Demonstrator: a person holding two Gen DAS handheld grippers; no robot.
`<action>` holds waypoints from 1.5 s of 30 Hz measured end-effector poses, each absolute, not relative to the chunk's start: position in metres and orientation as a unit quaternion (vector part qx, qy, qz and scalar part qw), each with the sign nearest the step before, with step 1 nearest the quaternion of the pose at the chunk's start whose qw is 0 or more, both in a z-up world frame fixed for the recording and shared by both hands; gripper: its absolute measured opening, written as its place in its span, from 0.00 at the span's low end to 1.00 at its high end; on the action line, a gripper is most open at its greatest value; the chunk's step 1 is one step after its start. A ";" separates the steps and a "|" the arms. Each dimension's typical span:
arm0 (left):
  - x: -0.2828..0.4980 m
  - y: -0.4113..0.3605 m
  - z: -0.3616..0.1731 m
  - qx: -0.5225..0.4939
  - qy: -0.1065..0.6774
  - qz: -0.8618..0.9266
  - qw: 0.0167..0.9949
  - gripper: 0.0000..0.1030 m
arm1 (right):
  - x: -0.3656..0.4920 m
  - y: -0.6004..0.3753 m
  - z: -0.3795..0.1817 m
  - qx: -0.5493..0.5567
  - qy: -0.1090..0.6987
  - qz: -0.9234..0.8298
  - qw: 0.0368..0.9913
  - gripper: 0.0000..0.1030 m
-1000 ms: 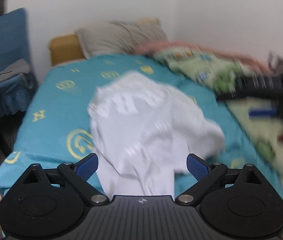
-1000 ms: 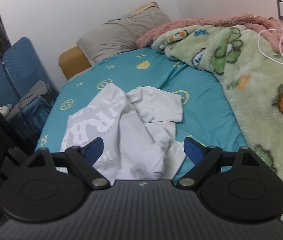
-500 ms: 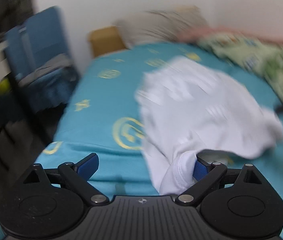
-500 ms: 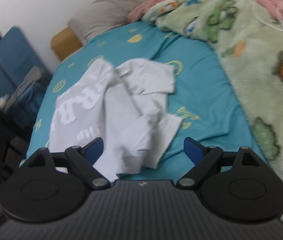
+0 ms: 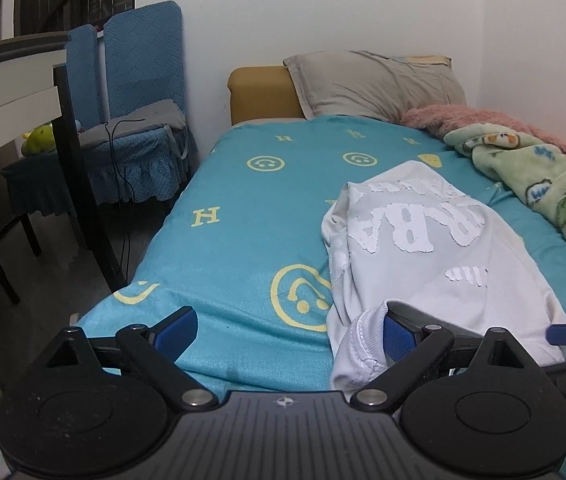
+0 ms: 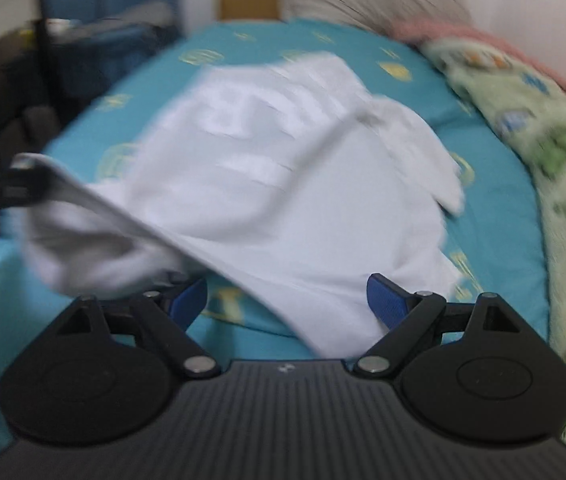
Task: Fold clothes
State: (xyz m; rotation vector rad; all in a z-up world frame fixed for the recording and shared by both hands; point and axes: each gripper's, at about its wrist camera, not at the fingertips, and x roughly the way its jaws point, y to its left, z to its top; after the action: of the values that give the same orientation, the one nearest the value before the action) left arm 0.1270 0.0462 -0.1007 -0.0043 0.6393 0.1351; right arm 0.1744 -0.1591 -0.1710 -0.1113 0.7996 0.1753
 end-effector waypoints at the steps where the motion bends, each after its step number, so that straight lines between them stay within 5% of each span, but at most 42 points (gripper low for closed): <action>1: 0.128 0.046 -0.102 -0.002 0.316 0.066 0.946 0.93 | 0.178 -0.169 -0.172 -0.033 0.385 0.062 0.920 0.86; 11: 0.140 0.027 -0.128 0.059 0.362 0.043 0.929 0.93 | 0.173 -0.255 -0.159 0.219 0.296 -0.097 0.925 0.86; 20: 0.146 0.027 -0.145 0.092 0.390 0.061 0.914 0.94 | 0.179 -0.249 -0.173 0.176 0.336 -0.101 0.920 0.86; 34: 0.123 0.052 -0.091 0.047 0.238 0.152 0.958 0.95 | 0.177 -0.239 -0.164 0.137 0.316 -0.084 0.935 0.86; 38: 0.132 0.054 -0.099 0.051 0.277 0.151 0.947 0.95 | 0.181 -0.229 -0.174 0.086 0.335 -0.102 0.933 0.86; 45: 0.146 0.054 -0.127 0.042 0.352 0.110 0.929 0.95 | 0.159 -0.239 -0.141 0.113 0.228 -0.135 0.958 0.86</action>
State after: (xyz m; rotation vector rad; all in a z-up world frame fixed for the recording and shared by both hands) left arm 0.1462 0.0537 -0.1265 0.0853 0.7212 0.2253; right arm 0.1586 -0.2390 -0.1406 0.2291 0.4622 -0.2740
